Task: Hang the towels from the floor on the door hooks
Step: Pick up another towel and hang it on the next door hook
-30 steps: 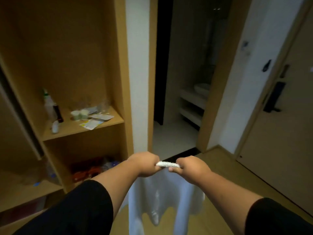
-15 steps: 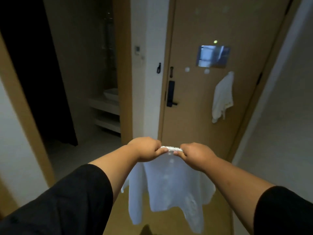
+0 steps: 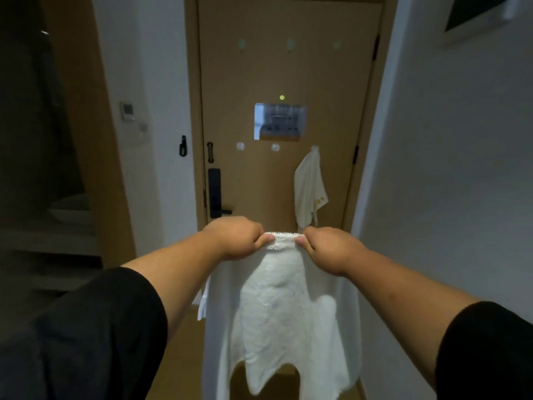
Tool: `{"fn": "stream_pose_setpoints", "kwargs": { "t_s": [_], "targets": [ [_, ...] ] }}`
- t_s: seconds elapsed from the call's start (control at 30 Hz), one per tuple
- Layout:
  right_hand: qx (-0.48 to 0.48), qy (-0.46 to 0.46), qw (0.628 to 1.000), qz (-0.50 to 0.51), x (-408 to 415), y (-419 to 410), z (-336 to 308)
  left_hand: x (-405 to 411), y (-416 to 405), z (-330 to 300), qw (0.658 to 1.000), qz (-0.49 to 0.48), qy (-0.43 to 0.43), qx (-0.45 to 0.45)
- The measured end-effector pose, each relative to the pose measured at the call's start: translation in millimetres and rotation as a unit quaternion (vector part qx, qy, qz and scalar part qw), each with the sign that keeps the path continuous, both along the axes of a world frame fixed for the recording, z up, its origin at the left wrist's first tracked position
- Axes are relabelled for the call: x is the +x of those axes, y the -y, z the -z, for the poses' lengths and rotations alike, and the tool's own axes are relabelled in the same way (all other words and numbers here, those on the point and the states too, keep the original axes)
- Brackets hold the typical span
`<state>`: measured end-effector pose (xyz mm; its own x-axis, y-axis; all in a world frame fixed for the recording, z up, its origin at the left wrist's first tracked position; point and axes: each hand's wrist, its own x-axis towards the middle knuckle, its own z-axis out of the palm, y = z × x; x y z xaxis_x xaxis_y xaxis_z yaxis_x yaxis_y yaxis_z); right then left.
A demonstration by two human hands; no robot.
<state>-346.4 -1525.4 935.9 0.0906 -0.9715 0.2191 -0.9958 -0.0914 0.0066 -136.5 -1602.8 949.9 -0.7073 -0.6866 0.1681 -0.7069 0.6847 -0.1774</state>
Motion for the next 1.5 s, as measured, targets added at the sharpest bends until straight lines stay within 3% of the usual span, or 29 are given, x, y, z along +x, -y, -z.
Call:
{"fn": "stream_pose_setpoints", "kwargs": {
  "t_s": [0.27,0.67,0.9,1.5],
  "targets": [
    [-0.007,0.006,1.0,0.027,-37.3,106.9,-9.5,-42.4,113.7,0.1,0.998,-0.024,-0.017,-0.057],
    [-0.03,-0.016,0.999,-0.009,-144.3,330.8,-46.1,-146.0,318.1,-24.6,0.995,-0.076,-0.056,-0.036],
    [-0.027,-0.016,1.0,0.002,-189.8,431.4,-67.7,-194.8,418.8,-41.9,0.991,-0.076,-0.074,-0.076],
    [-0.063,-0.014,0.996,0.068,-206.5,711.3,-48.1,-206.1,721.1,-29.2,0.987,-0.012,-0.134,-0.089]
  ]
}}
